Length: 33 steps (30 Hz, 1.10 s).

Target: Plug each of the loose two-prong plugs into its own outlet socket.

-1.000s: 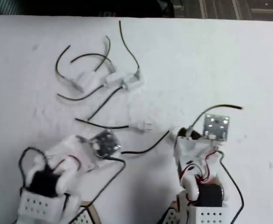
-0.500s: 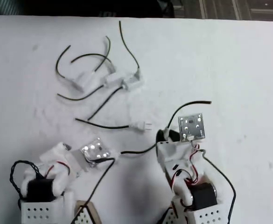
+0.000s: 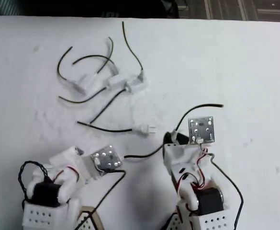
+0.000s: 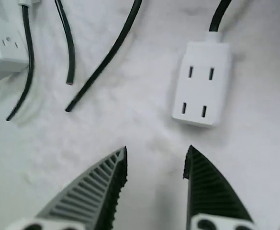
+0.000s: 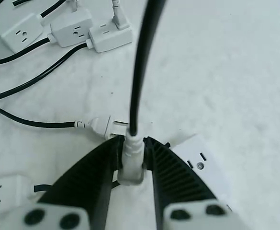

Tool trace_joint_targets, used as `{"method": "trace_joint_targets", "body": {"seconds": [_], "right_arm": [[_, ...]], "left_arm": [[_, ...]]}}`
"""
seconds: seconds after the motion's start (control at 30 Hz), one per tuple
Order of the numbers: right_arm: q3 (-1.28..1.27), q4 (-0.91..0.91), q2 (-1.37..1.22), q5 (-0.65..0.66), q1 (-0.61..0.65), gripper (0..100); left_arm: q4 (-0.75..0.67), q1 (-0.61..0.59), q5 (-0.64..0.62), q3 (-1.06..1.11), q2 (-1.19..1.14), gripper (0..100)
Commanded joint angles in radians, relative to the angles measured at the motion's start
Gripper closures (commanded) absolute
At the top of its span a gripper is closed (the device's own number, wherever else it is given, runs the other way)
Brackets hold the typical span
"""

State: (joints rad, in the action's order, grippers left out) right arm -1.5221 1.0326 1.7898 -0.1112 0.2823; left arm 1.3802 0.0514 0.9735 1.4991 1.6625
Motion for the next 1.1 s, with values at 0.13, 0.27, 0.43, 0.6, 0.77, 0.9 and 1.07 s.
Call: {"method": "trace_joint_targets", "body": {"seconds": [0.13,0.27,0.43,0.6,0.77,0.9,1.07], "right_arm": [[0.021,-0.019,-0.001,-0.012,-0.044,98.1],[0.021,-0.019,-0.001,-0.014,-0.104,98.1],[0.021,-0.019,-0.001,-0.014,-0.154,98.1],[0.02,-0.018,-0.001,-0.014,-0.191,98.1],[-0.002,-0.021,0.004,-0.014,-0.193,98.1],[-0.006,-0.019,0.005,-0.014,-0.194,98.1],[-0.006,-0.019,0.005,-0.014,-0.193,98.1]], "left_arm": [[-0.115,0.008,-0.011,-0.121,-0.496,80],[-0.172,0.036,-0.032,-0.173,-0.657,79],[-0.279,0.162,-0.189,-0.21,-0.75,79],[-0.371,0.257,-0.275,-0.25,-0.835,79],[-0.422,0.3,-0.321,-0.344,-0.998,79],[-0.374,0.294,-0.333,-0.453,-1.107,79],[-0.218,0.285,-0.327,-0.543,-1.059,80]]}}
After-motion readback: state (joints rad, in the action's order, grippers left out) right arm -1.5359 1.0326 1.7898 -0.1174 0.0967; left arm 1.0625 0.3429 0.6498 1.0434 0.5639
